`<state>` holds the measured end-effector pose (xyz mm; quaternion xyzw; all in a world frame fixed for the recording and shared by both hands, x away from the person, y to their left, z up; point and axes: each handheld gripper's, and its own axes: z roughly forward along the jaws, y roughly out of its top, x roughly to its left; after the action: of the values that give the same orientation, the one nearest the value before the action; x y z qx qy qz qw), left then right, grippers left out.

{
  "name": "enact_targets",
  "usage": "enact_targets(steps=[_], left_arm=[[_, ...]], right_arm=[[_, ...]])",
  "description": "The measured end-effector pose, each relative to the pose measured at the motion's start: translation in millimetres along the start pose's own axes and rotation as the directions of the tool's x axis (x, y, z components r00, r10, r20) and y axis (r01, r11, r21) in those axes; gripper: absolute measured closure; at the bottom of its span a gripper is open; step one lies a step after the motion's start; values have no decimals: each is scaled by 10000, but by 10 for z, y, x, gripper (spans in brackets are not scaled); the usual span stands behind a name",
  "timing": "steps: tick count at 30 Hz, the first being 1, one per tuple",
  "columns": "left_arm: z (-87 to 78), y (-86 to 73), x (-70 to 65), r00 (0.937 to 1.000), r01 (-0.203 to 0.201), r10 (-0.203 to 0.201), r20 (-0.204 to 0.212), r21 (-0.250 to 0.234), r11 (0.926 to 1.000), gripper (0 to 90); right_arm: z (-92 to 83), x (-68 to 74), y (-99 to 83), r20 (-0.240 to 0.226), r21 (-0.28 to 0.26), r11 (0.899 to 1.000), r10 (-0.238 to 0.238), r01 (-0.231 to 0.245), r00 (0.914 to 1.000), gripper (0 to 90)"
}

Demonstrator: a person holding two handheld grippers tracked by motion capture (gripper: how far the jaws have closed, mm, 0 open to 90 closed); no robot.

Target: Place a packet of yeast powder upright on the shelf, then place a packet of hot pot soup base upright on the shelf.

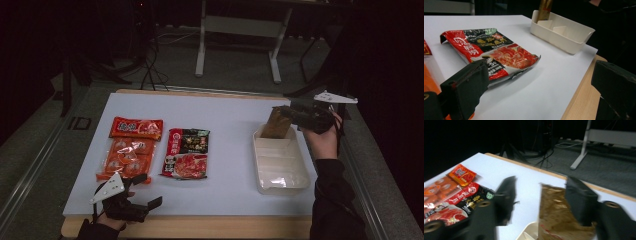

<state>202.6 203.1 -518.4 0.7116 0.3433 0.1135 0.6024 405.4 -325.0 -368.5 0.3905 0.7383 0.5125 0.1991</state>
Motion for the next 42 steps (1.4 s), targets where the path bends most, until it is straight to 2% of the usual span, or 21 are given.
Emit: enact_targets(steps=[2, 4, 5, 8, 10, 12, 15, 17, 19, 21, 23, 27, 30, 31, 34, 36, 37, 39, 41, 42], left_arm=[[1, 6, -10, 9999, 79, -80, 94, 46, 10000, 20], [1, 19, -27, 9999, -100, 101, -34, 294, 9995, 20], [3, 21, -33, 10000, -55, 55, 9, 289, 9996, 20], [0, 36, -40, 10000, 9, -10, 42, 426, 9991, 20], [-4, 43, -42, 10000, 24, -24, -11, 459, 9989, 20], [-4, 46, -51, 9999, -83, 90, -111, 589, 9982, 20], [14, 51, -61, 10000, -56, 54, 32, 863, 9963, 20], [31, 59, -69, 9997, -129, 107, 230, 957, 9953, 20], [53, 84, -69, 9996, -184, 159, 241, 1065, 9941, 20], [74, 116, -56, 9995, -113, 80, 310, 1079, 9941, 29], [93, 150, -39, 9995, -80, 44, 323, 1132, 9935, 48], [136, 246, 21, 9998, -192, 178, 126, 1179, 9928, 51], [164, 322, 69, 9993, -327, 345, -122, 1224, 9919, 117], [178, 346, 81, 9988, -434, 458, -151, 1290, 9907, 150], [217, 425, 110, 9976, -525, 582, -365, 1404, 9887, 176], [239, 479, 138, 9970, -465, 548, -555, 1416, 9888, 234], [251, 508, 159, 9964, -460, 558, -643, 1453, 9883, 236], [280, 560, 204, 9945, -446, 590, -867, 1598, 9861, 331], [315, 609, 268, 9933, -244, 423, -1072, 1630, 9863, 371], [338, 629, 292, 9899, -210, 441, -1349, 1680, 9856, 404]], right_arm=[[-33, 90, 1, -87, -170, 9998, -34, 32, 10000, 287], [-77, 179, -5, -164, -477, 9989, -15, 7, 9999, 230], [-96, 223, -12, -175, -553, 9985, 7, -17, 9998, 183], [-156, 353, -55, -298, -733, 9972, -159, 137, 9994, 112], [-188, 426, -96, -390, -873, 9959, -276, 241, 9989, 111], [-221, 514, -164, -420, -761, 9961, -470, 437, 9980, 111], [-272, 610, -275, -640, -797, 9959, -478, 426, 9968, 142], [-318, 695, -370, -1035, -737, 9957, -630, 556, 9926, 141], [-355, 767, -423, -1111, -693, 9939, -930, 857, 9895, 143], [-401, 831, -470, -1274, -726, 9928, -1038, 951, 9864, 148], [-455, 892, -510, -1243, -801, 9912, -1152, 1058, 9855, 148], [-537, 996, -569, -1405, -1041, 9890, -1190, 1049, 9829, 157], [-585, 1083, -615, -1351, -1105, 9856, -1428, 1283, 9805, 177], [-597, 1105, -625, -1445, -1117, 9853, -1445, 1289, 9789, 177], [-623, 1164, -651, -1686, -1265, 9841, -1450, 1244, 9750, 177], [-641, 1205, -665, -1632, -1280, 9821, -1586, 1385, 9738, 176], [-647, 1216, -671, -1714, -1257, 9829, -1553, 1348, 9729, 176], [-662, 1232, -692, -1718, -1273, 9823, -1581, 1372, 9724, 176], [-676, 1248, -724, -1835, -1368, 9825, -1503, 1262, 9715, 176], [-685, 1260, -744, -1802, -1435, 9813, -1537, 1287, 9715, 176]])
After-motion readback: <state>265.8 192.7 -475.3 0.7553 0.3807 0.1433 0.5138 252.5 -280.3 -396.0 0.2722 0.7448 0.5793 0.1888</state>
